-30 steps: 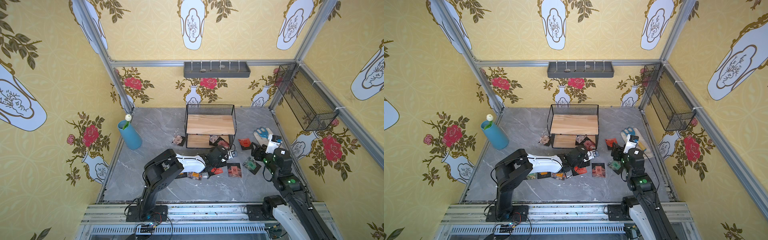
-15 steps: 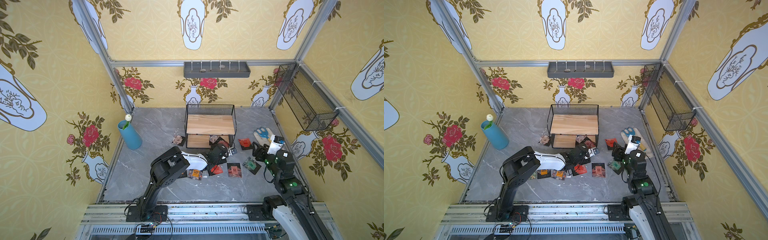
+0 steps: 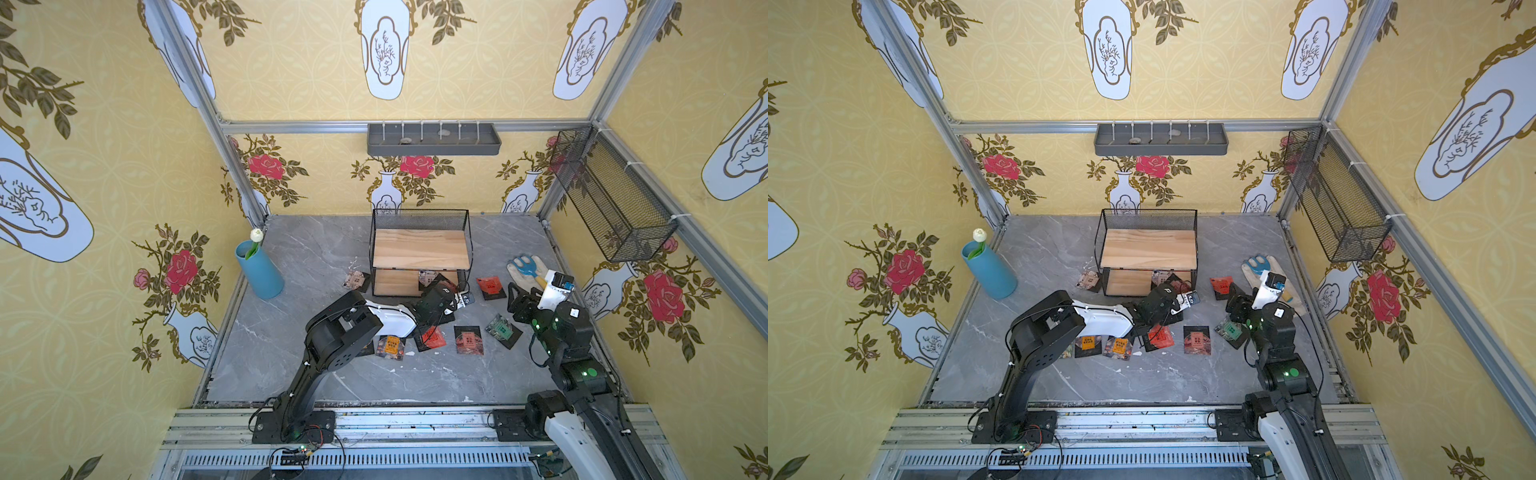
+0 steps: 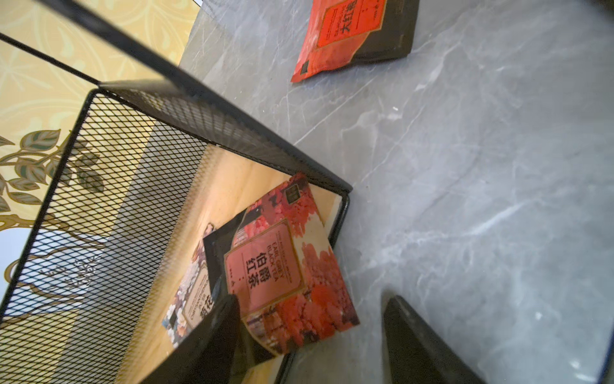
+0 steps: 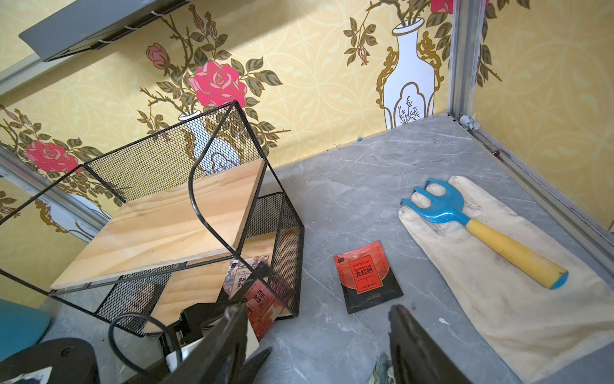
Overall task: Remove the tea bags from the shelf
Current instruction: Pick up the tea bag from the shelf.
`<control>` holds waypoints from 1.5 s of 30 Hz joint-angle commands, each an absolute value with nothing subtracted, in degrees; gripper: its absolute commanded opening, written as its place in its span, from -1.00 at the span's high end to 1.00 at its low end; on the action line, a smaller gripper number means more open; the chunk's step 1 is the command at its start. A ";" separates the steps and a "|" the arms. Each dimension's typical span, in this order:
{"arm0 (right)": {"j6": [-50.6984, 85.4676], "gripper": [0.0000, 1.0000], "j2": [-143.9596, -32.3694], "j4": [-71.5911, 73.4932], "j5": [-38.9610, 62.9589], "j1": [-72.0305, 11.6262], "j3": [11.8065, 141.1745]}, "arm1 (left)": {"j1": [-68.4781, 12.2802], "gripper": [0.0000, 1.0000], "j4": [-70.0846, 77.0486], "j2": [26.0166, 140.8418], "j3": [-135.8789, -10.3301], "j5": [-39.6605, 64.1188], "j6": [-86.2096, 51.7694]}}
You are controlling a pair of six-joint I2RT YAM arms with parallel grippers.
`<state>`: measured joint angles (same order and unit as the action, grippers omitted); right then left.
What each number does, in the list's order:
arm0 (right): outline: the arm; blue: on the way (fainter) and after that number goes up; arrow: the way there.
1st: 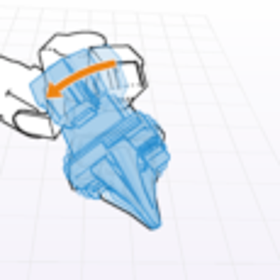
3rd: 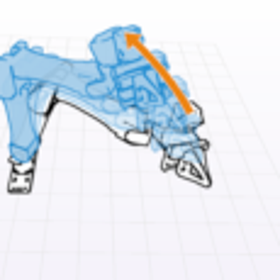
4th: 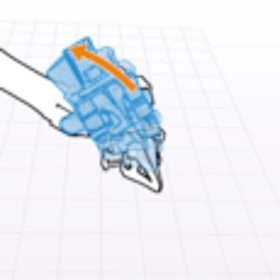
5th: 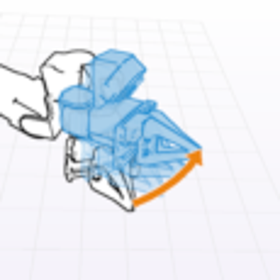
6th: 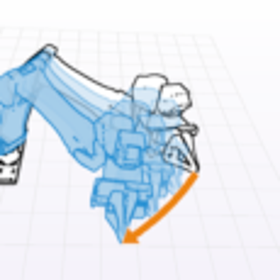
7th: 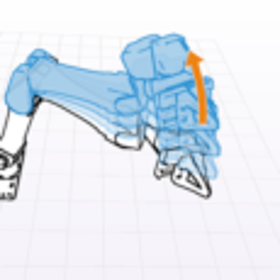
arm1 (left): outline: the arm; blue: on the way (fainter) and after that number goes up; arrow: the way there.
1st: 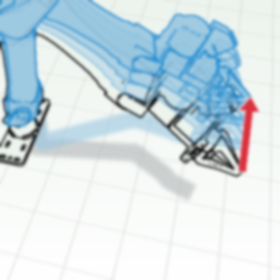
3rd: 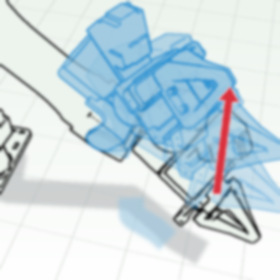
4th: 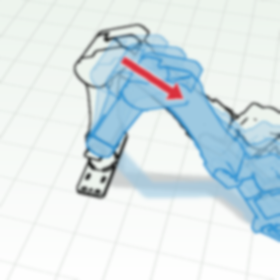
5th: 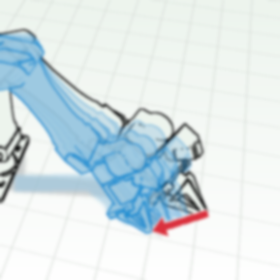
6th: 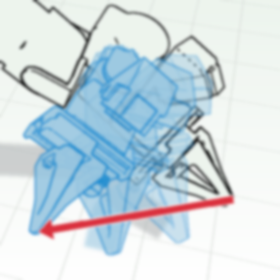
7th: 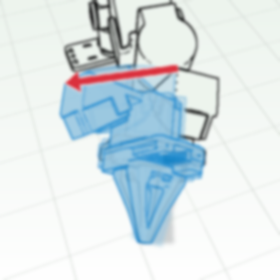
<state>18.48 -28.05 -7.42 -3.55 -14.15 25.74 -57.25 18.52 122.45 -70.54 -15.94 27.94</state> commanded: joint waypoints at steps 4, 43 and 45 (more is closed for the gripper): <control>19.07 -0.40 -27.03 -6.50 -4.84 -14.19 26.04 | -56.84 -0.33 9.74 123.62 -71.36 -12.83 26.63; 19.45 -0.40 -25.14 -6.74 -5.20 -14.19 25.92 | -55.80 1.00 3.71 120.64 -74.72 -16.07 23.12; 19.50 -0.40 -25.21 -6.61 -5.10 -14.15 25.79 | -55.90 1.00 4.04 120.17 -74.56 -16.56 23.20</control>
